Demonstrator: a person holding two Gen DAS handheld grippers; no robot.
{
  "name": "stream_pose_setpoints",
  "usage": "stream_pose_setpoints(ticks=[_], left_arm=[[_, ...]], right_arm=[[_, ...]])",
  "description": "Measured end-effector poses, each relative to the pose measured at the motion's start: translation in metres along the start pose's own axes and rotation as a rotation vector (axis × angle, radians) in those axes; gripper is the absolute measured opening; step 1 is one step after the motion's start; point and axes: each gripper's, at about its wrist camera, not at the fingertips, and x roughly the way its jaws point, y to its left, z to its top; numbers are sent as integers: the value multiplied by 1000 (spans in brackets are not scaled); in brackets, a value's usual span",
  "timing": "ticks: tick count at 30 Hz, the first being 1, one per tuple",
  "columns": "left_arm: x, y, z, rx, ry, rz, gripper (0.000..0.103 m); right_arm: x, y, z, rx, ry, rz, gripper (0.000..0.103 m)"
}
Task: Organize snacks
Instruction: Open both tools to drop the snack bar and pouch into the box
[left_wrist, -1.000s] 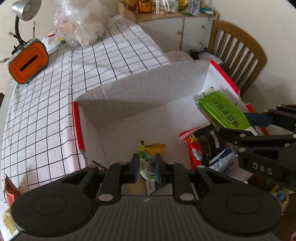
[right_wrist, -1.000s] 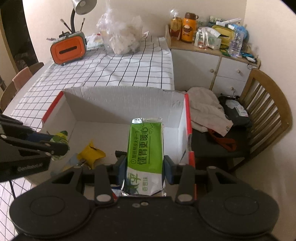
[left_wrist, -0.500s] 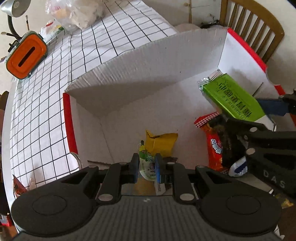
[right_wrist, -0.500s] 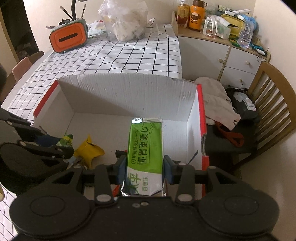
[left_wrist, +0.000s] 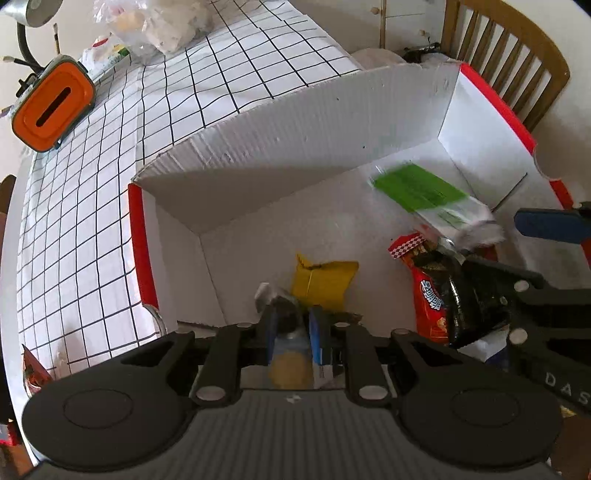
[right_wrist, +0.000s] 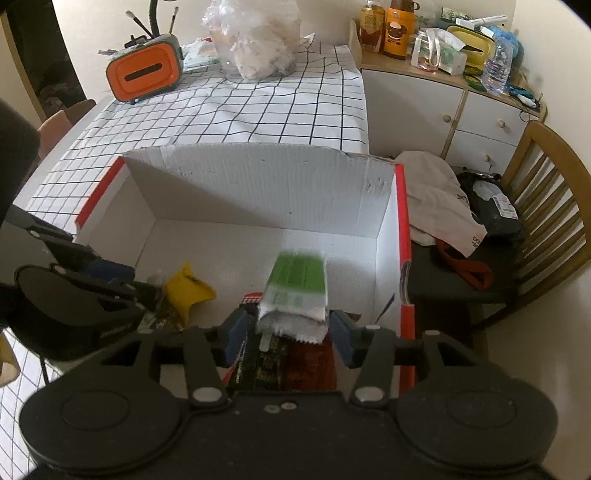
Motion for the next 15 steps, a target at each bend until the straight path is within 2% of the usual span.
stream_pose_setpoints(ticks=[4,9,13,15], left_arm=[[-9,5,-5,-16,-28,-25,28],[-23,12,-12,-36,-67,-55,34],[-39,19,-19,-47,-123,-74,58],[-47,21,-23,-44,-149,-78,59]], right_arm=[[-9,-1,-2,6,-11,16,55],[-23,0,-3,13,-35,37,60],[-37,3,-3,19,-60,57,63],[-43,6,-4,22,-72,69,64]])
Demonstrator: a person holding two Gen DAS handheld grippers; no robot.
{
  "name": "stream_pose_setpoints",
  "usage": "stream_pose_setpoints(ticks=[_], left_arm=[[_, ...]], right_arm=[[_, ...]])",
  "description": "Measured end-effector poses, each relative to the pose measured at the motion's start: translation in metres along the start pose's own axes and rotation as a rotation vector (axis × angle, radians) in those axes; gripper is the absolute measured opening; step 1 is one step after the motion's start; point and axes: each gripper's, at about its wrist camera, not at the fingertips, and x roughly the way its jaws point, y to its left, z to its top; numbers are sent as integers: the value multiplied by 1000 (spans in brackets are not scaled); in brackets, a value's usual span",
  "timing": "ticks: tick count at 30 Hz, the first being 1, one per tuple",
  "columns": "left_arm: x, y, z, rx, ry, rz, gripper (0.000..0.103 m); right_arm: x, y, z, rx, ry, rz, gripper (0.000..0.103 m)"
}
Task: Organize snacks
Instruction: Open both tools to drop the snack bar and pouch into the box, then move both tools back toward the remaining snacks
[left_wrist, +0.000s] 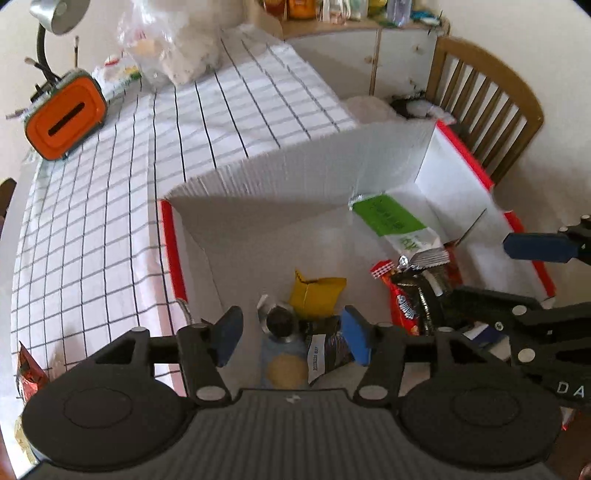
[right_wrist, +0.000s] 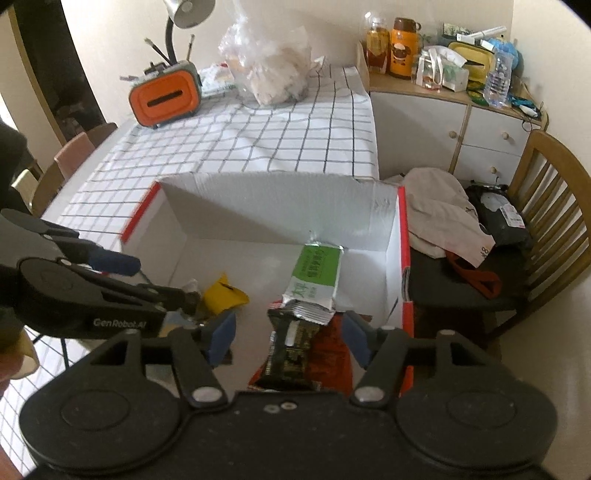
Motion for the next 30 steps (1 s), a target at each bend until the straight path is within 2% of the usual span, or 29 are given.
stream_pose_setpoints(ticks=[2,4,6,9,16,23,26,30], left_arm=[[-8,3,-2,-2,-21,-6,60],[-17,6,-6,-7,-46,-11,66],[-26,10,-11,-15,-70,-14,68],[-38,18,-16,-27,-96,-20,69],[-63,42,-33,-67,-159,-41,78],[-81,73,-55,-110,-207,-44,78],[-88,89,-67,-124,-240,-29,85],[-93,113,-85,-136,-268,-14,85]], right_arm=[[-6,3,0,4,-8,12,66],[-12,7,0,5,-22,26,71],[-18,12,0,4,-41,34,77],[-26,19,1,11,-60,51,80],[-41,41,2,0,-107,94,92],[-46,71,3,-16,-135,139,99],[-46,88,3,-31,-148,159,101],[-42,110,3,-38,-153,187,103]])
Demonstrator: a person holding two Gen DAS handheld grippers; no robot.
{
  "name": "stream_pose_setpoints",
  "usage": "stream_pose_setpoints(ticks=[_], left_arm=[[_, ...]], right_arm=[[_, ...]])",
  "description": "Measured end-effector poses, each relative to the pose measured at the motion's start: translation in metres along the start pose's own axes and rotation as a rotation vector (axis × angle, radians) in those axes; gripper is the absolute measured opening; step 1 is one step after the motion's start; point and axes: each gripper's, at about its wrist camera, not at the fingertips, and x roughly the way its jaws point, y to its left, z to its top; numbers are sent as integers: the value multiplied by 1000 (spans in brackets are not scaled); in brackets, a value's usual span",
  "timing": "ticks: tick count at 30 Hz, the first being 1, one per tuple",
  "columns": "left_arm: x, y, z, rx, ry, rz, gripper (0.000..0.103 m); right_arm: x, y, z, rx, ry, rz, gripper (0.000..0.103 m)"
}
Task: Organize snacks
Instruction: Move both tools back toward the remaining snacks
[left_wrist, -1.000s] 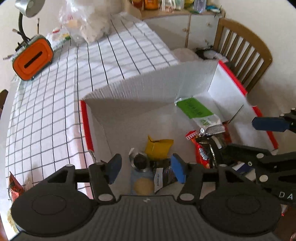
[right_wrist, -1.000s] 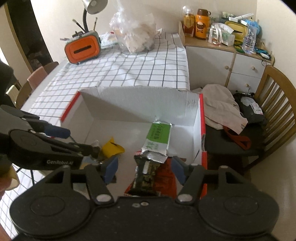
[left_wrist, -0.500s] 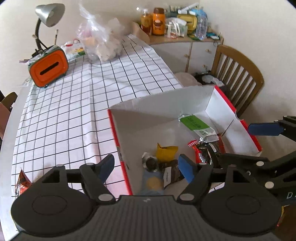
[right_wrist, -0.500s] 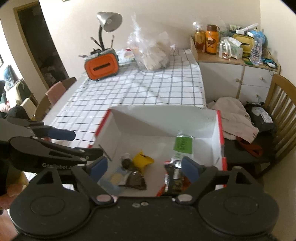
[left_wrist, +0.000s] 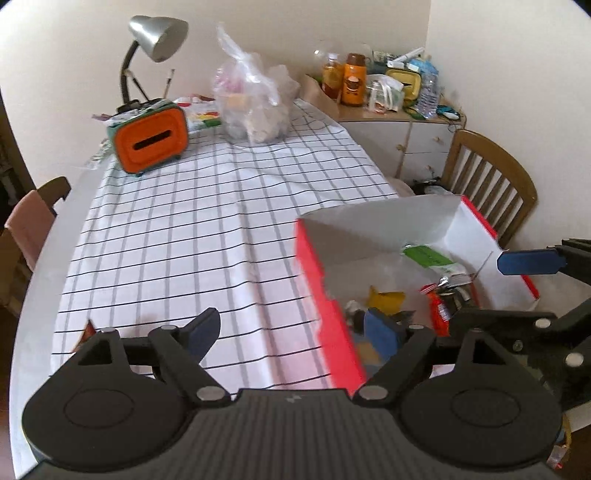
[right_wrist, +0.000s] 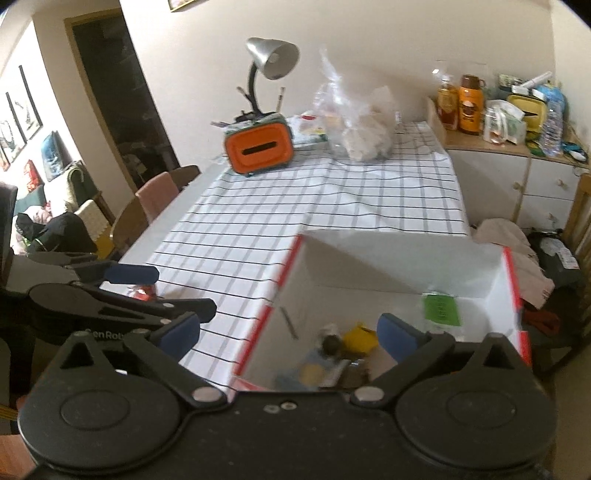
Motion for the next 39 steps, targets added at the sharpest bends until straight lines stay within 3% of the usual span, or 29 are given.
stream_pose_setpoints(ticks=[19,28,39], left_arm=[[-20,168,-62,-37,35,80,85],[-9,236,-84,-61,92,71,85],[23,288,-102,-108,173,23,85]], right_arm=[[84,118,5,-79,106,38,103],[134,169,9,-127,149,58,102],[203,214,20,-201,198,58,102]])
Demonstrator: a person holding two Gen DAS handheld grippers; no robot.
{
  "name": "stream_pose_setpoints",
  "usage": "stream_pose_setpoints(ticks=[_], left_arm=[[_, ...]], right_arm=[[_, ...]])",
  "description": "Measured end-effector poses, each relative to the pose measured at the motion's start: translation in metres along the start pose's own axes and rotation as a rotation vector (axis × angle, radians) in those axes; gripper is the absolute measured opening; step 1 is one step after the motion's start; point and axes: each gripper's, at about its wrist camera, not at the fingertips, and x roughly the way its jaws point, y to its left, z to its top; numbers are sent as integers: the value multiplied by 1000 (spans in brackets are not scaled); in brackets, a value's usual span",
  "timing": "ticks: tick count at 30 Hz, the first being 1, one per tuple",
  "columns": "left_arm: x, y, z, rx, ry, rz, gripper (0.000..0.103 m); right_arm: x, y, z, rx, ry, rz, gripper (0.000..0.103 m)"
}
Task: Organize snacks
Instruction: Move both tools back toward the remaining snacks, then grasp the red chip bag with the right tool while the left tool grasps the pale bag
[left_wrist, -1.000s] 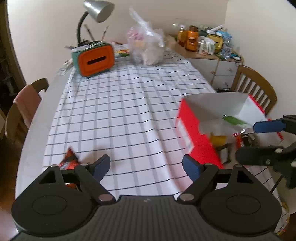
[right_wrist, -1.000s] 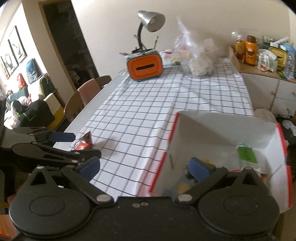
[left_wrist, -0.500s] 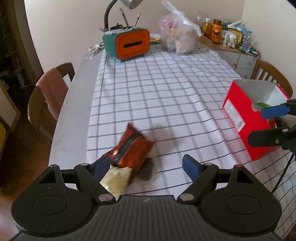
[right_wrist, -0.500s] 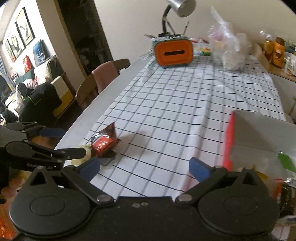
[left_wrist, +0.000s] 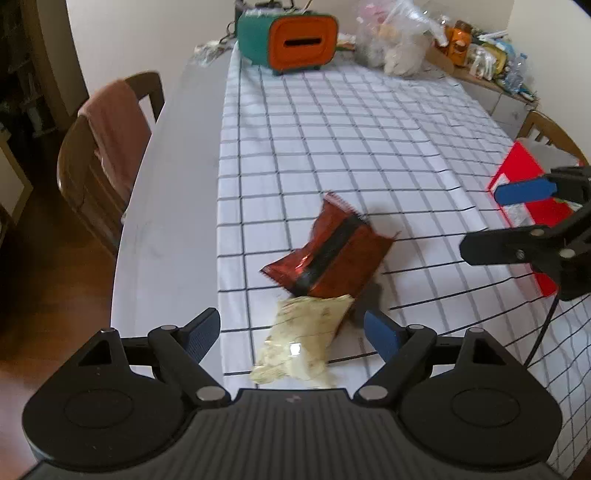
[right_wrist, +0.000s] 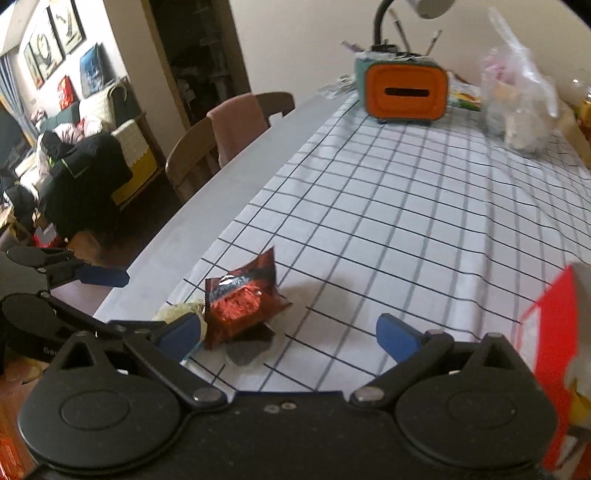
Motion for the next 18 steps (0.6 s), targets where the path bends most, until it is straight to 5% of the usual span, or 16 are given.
stream_pose_setpoints(ticks=[18], left_arm=[[49,25,-5,-40,116,-137,85]], right_arm=[[96,33,24,-78,131,-8,101]])
